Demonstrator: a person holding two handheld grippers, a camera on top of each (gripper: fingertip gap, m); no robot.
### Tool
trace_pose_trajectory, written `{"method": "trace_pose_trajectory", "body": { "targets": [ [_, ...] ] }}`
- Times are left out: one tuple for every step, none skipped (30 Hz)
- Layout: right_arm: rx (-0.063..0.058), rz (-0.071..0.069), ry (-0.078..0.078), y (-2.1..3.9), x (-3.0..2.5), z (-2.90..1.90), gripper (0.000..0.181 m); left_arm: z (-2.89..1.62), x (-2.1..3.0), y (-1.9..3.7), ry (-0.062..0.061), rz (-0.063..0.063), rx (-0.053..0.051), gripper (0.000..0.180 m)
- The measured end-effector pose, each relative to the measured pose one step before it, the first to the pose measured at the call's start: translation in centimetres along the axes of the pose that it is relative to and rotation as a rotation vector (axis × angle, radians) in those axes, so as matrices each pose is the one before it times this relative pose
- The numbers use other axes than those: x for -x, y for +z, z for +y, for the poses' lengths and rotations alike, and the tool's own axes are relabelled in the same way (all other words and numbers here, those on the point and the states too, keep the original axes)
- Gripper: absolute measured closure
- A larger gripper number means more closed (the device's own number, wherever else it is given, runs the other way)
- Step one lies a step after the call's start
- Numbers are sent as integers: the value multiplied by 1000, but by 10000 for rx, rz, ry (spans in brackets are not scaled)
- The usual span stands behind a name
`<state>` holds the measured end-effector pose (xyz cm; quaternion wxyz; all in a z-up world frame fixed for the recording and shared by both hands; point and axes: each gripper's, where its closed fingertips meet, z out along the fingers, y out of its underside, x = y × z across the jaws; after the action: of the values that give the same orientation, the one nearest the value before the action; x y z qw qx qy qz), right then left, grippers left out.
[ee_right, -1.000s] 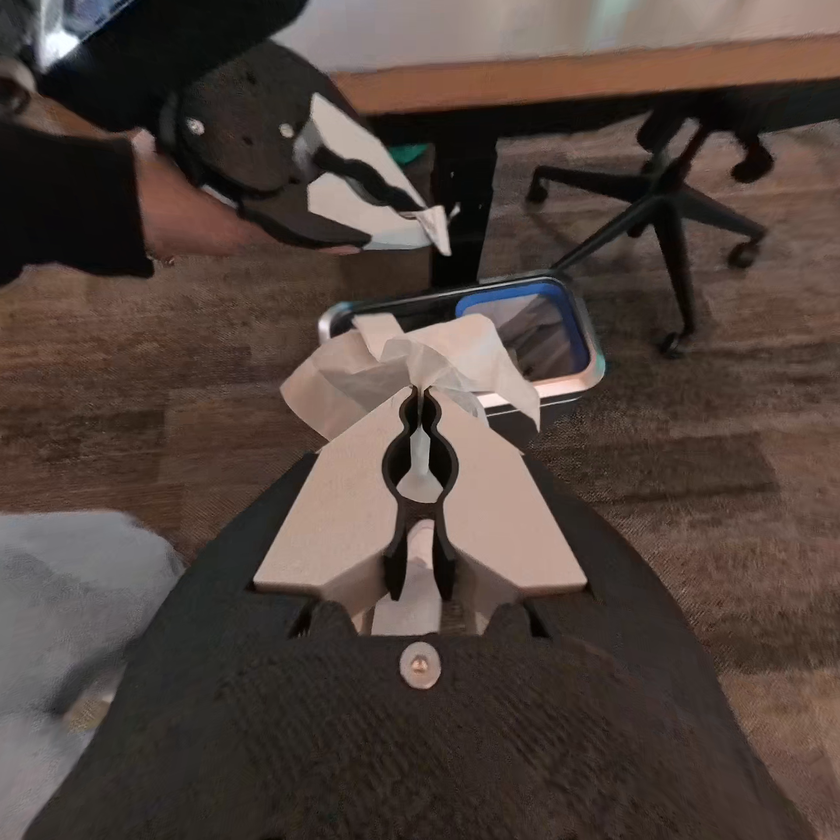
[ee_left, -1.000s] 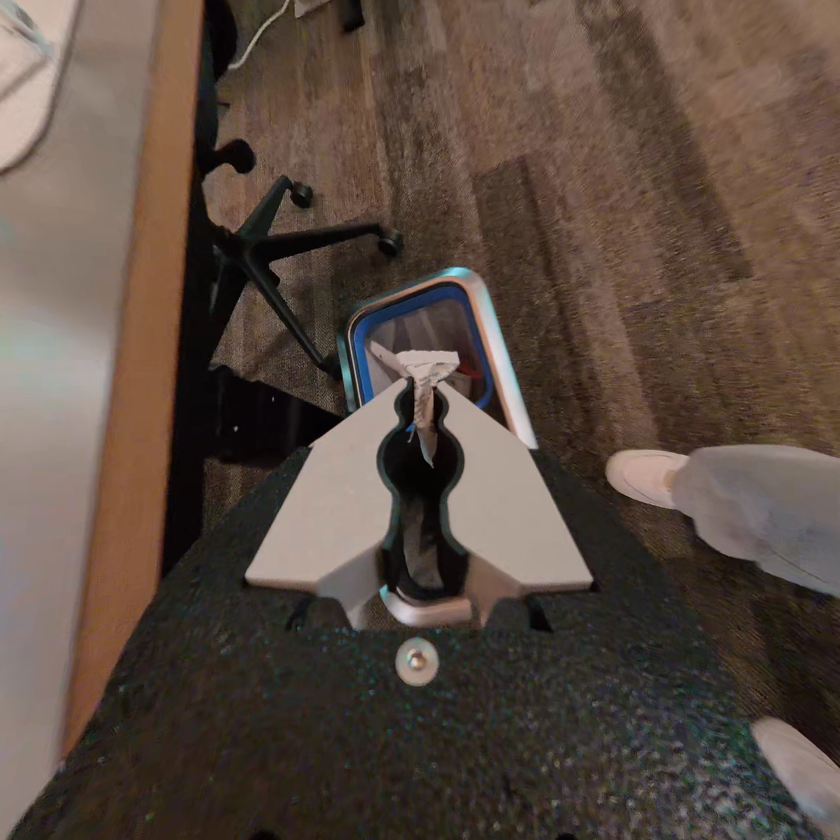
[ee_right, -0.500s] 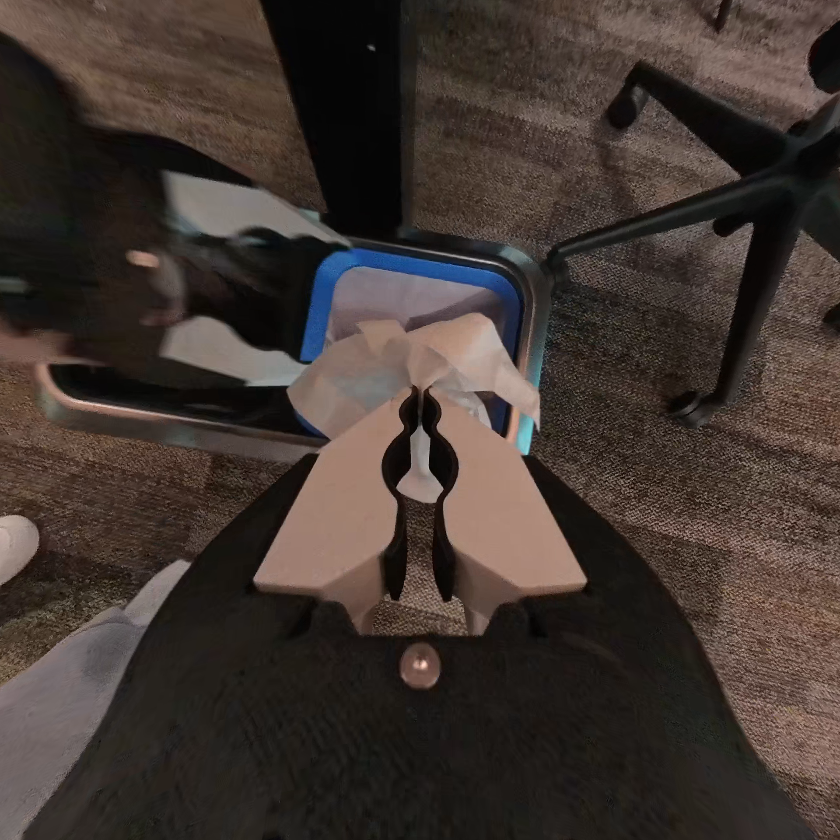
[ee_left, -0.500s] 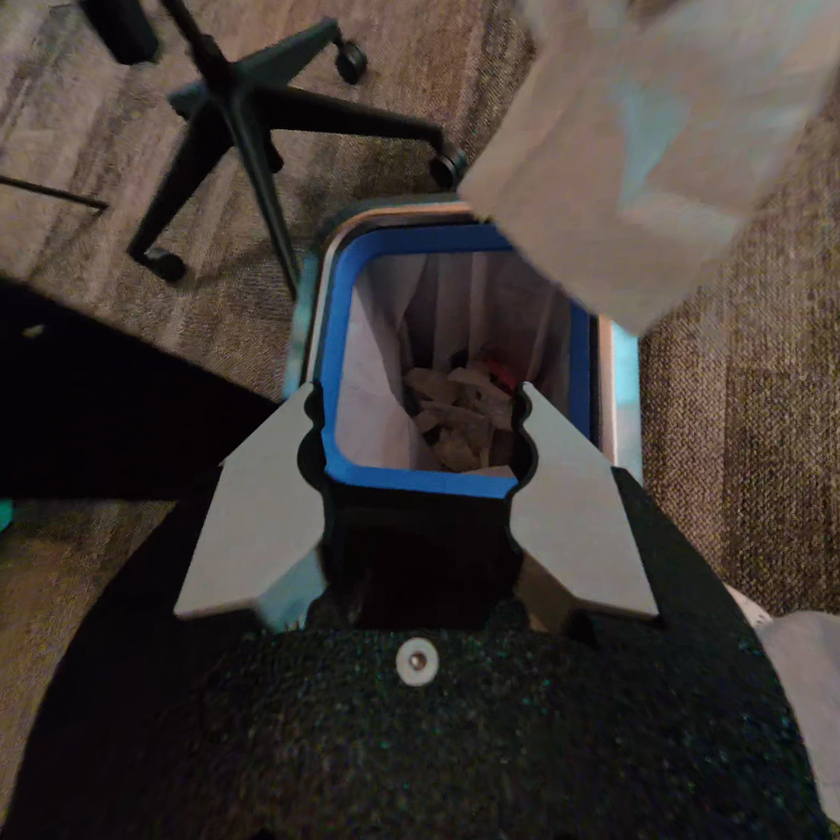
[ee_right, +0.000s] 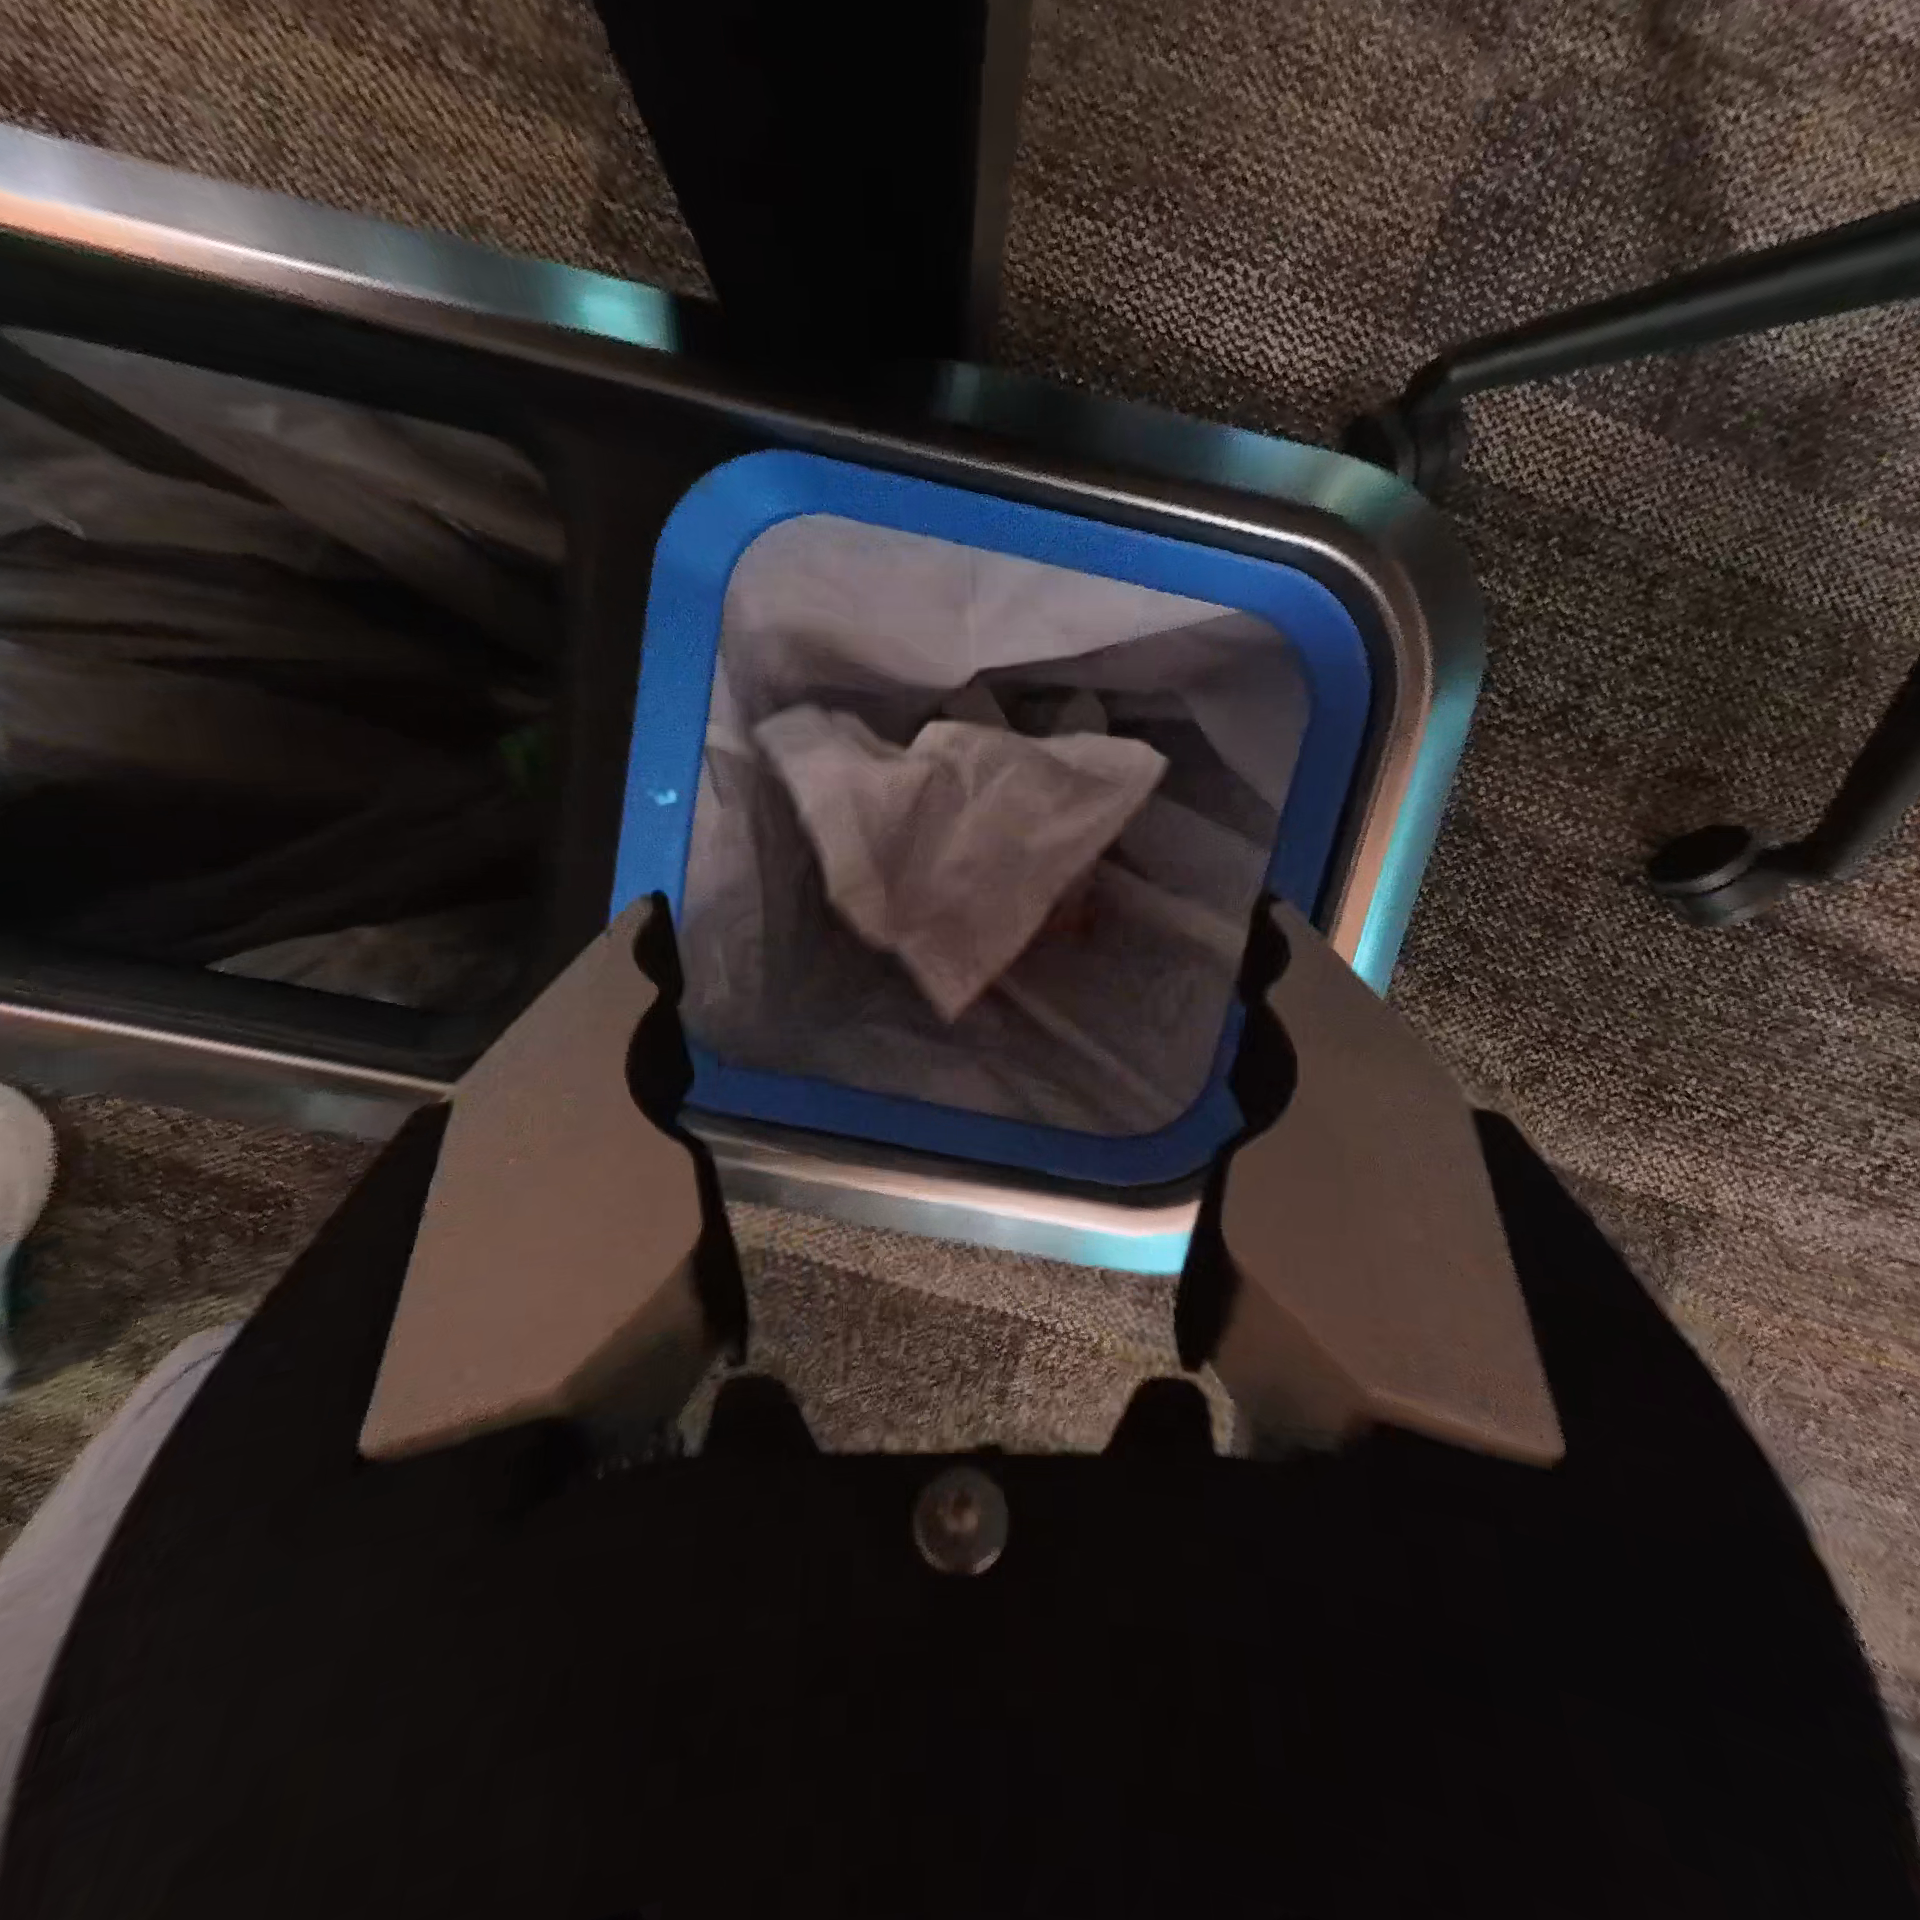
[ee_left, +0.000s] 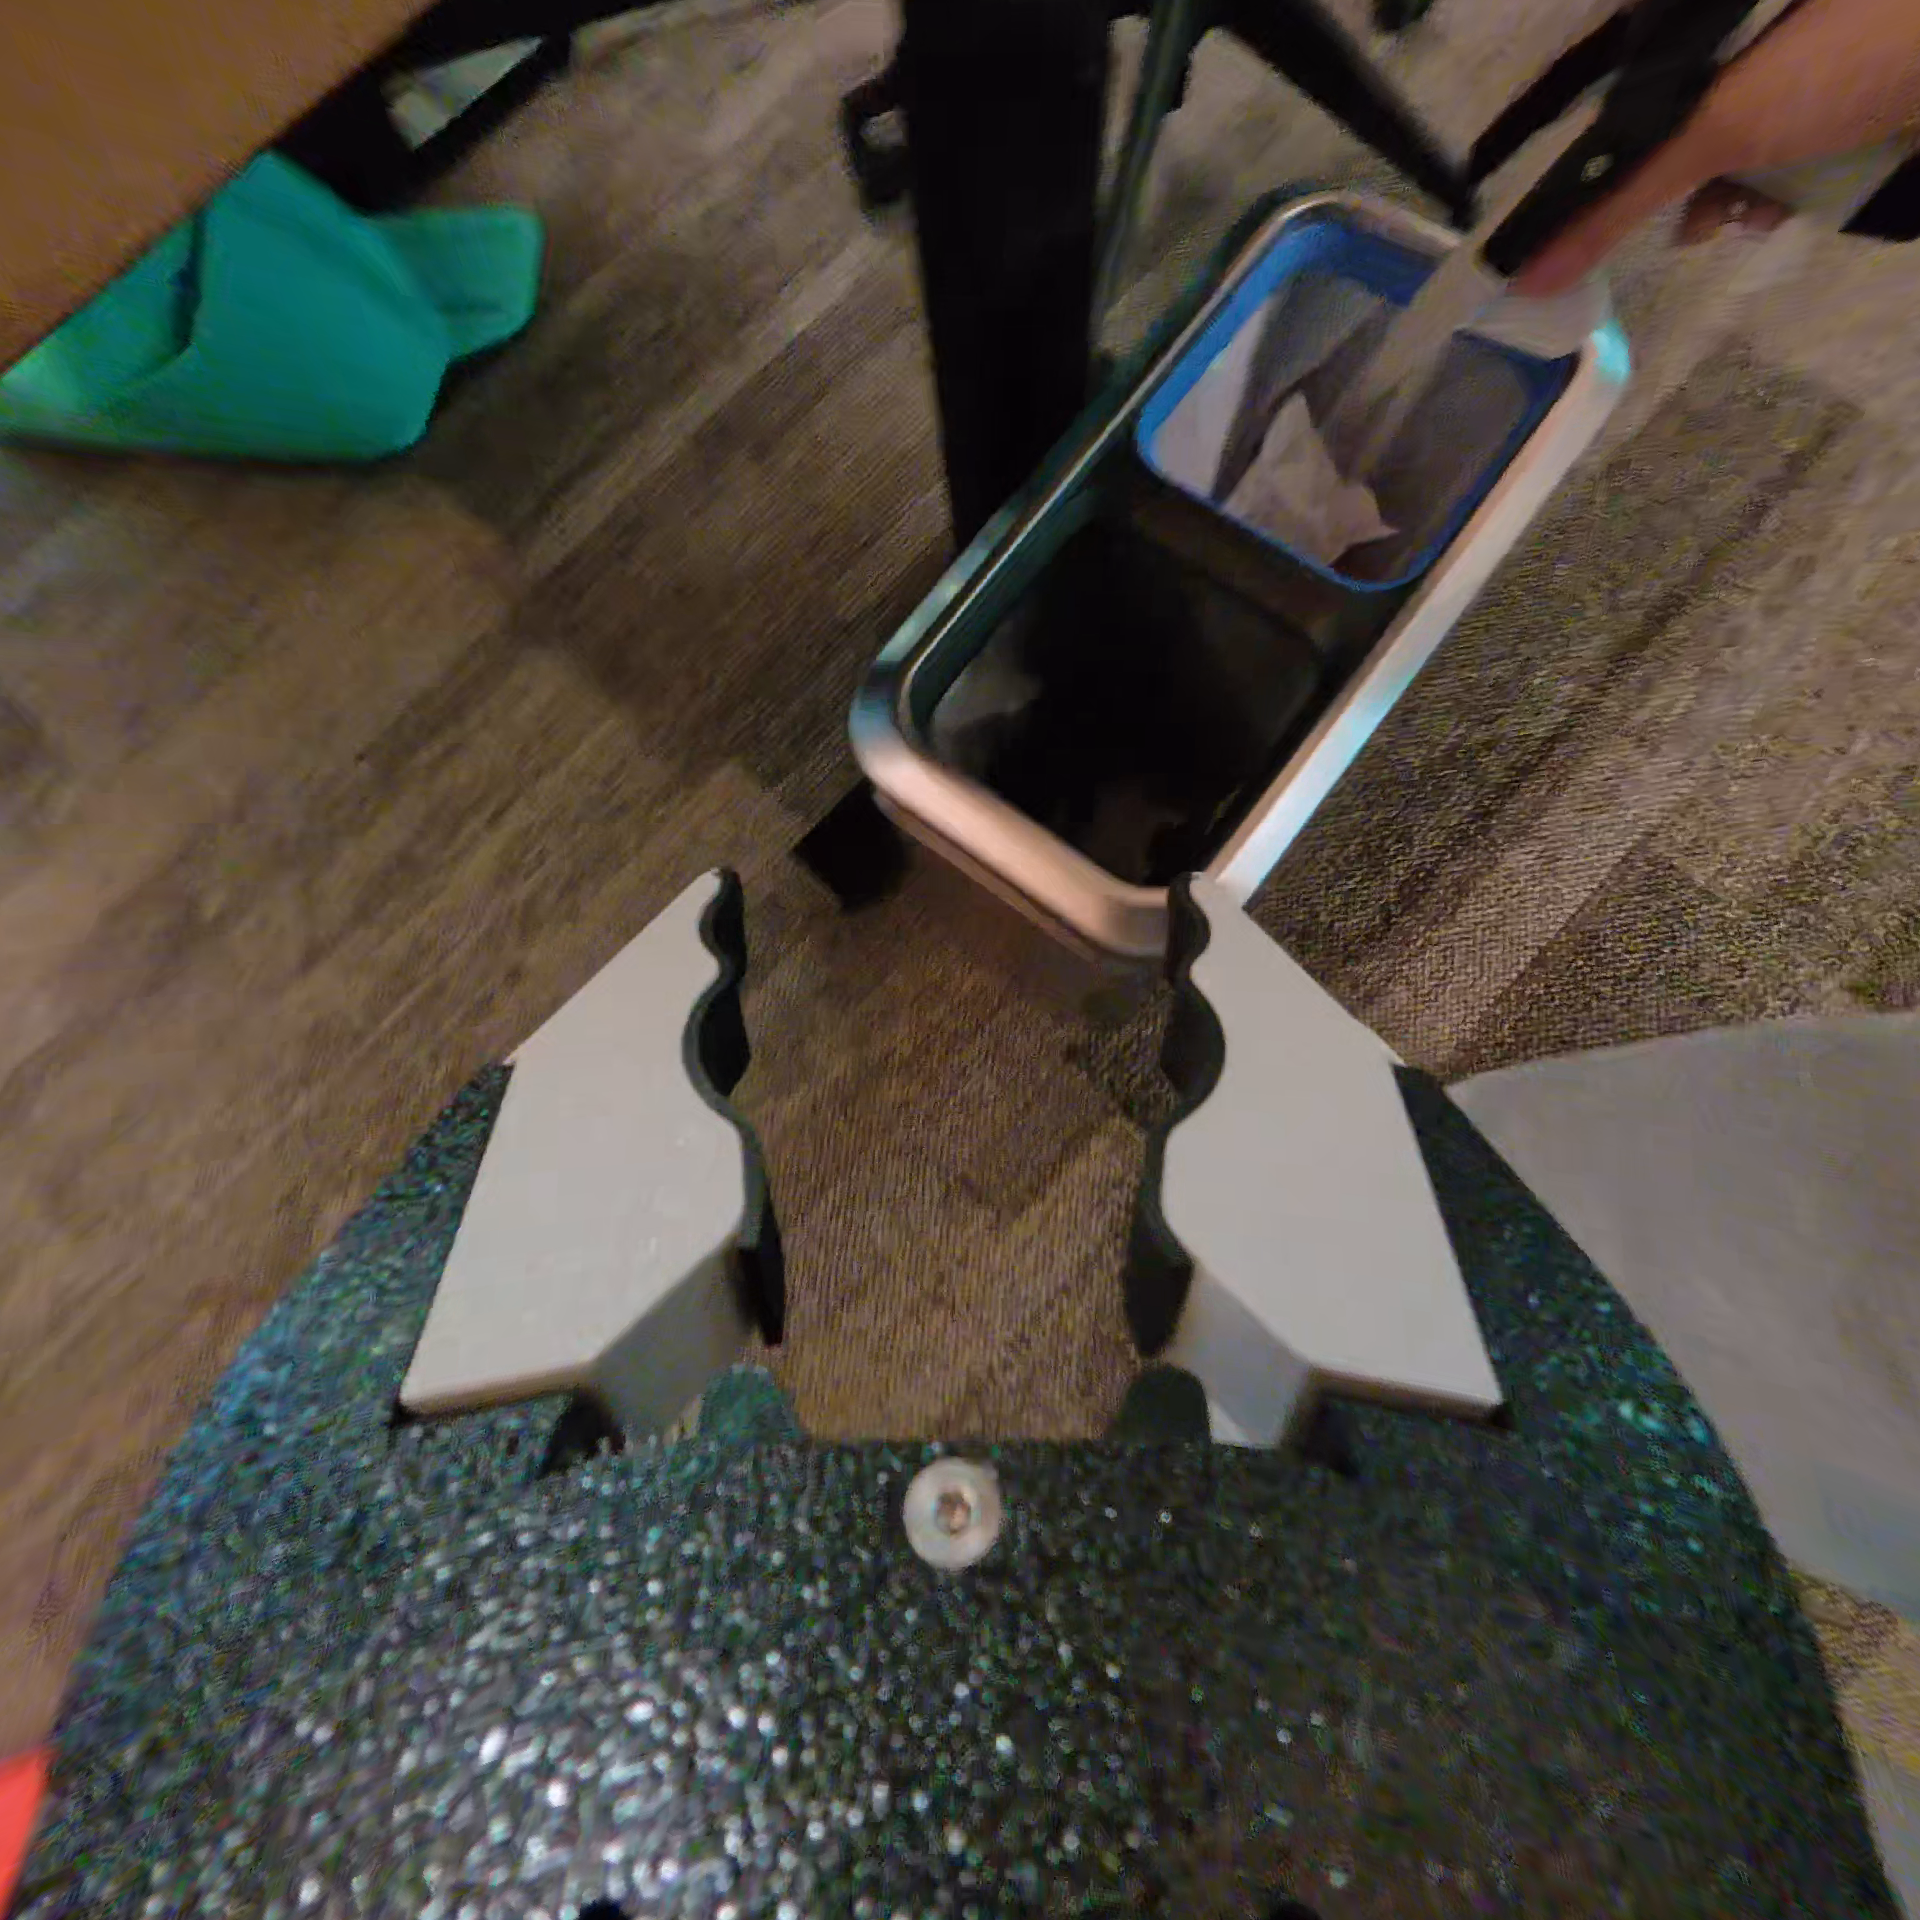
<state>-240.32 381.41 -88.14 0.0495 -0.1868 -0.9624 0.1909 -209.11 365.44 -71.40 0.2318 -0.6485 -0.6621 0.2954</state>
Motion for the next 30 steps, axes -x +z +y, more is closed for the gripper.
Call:
{"method": "trace_pose_trajectory", "body": {
  "targets": [
    [142, 49, 64, -588, 162, 105, 75, 1067, 910, -2148, -367, -362, 101, 101],
    [-14, 78, -68, -859, 274, -142, 77, 933, 989, -2185, -399, -416, 91, 101],
    [-193, -6, -223, -1180, 710, -470, 81, 751, 1043, -2221, -418, -423, 54, 101],
    [-267, -25, -351, -1429, 1159, -784, 85, 561, 1025, -2316, -439, -395, -1, 101],
    [-268, -69, -524, -1567, 1664, -980, 87, 357, 1098, -2426, -463, -406, -76, 101],
    [-254, -128, -669, -1573, 2171, -1324, 87, 112, 1218, -2599, -470, -426, -165, 101],
    [-296, -162, -776, -1642, 2635, -1703, 87, -39, 1396, -2727, -444, -421, -223, 102],
    [-377, -213, -785, -1608, 3026, -2391, 85, -227, 1534, -2864, -382, -391, -251, 102],
    [-467, -347, -730, -1582, 3516, -3013, 85, -276, 1742, -2935, -270, -370, -242, 103],
    [-584, -323, -704, -1413, 3657, -3799, 85, -321, 2040, -3026, -132, -409, -195, 103],
    [-695, -333, -642, -1146, 3806, -4442, 85, -293, 2400, -3086, -60, -481, -174, 103],
    [-710, -413, -578, -693, 3977, -4907, 85, -297, 2685, -3123, -93, -490, -223, 103],
    [-635, -484, -515, -151, 4085, -5167, 82, -235, 2832, -3065, -185, -433, -256, 103],
    [-621, -544, -483, 365, 4139, -5423, 79, -85, 3053, -3022, -258, -464, -231, 105],
    [-636, -655, -501, 785, 4243, -5612, 80, 0, 3221, -2938, -305, -489, -258, 106],
    [-654, -607, -556, 1190, 4107, -5690, 83, -58, 3256, -2869, -300, -447, -336, 106],
    [-671, -567, -626, 1562, 3968, -5647, 86, -33, 3445, -2765, -226, -525, -327, 106],
    [-552, -576, -610, 1937, 3851, -5397, 88, 118, 3741, -2706, -100, -684, -198, 106],
    [-473, -500, -482, 2258, 3587, -5182, 87, 193, 3968, -2646, -46, -778, -82, 105],
    [-534, -501, -331, 2455, 3528, -5063, 84, 129, 4068, -2580, -78, -803, -99, 104],
    [-549, -725, -243, 2642, 3843, -4758, 83, -5, 4141, -2552, -103, -800, -187, 104],
    [-457, -914, -235, 2855, 4054, -4307, 82, 52, 4196, -2432, -125, -817, -179, 104],
    [-370, -1020, -342, 2981, 4051, -3903, 81, 322, 4232, -2248, -143, -831, -48, 104],
    [-358, -1114, -492, 3012, 4015, -3594, 81, 582, 4240, -2077, -148, -835, 71, 104],
    [-311, -1142, -572, 3043, 3529, -3267, 82, 776, 4257, -1971, -178, -873, 123, 105],
    [-255, -1043, -561, 3106, 2992, -2869, 83, 930, 4211, -1832, -240, -884, 128, 105],
    [-193, -1019, -506, 3127, 2620, -2454, 86, 1031, 4076, -1714, -306, -816, 108, 106],
    [-145, -1120, -445, 3126, 2214, -2047, 91, 1147, 3936, -1572, -367, -771, 118, 107],
    [-124, -1090, -339, 3169, 1898, -1733, 95, 1303, 3934, -1430, -423, -795, 169, 107],
    [-98, -903, -215, 3194, 1091, -1387, 96, 1372, 3855, -1246, -443, -771, 196, 107]
  ]
}}
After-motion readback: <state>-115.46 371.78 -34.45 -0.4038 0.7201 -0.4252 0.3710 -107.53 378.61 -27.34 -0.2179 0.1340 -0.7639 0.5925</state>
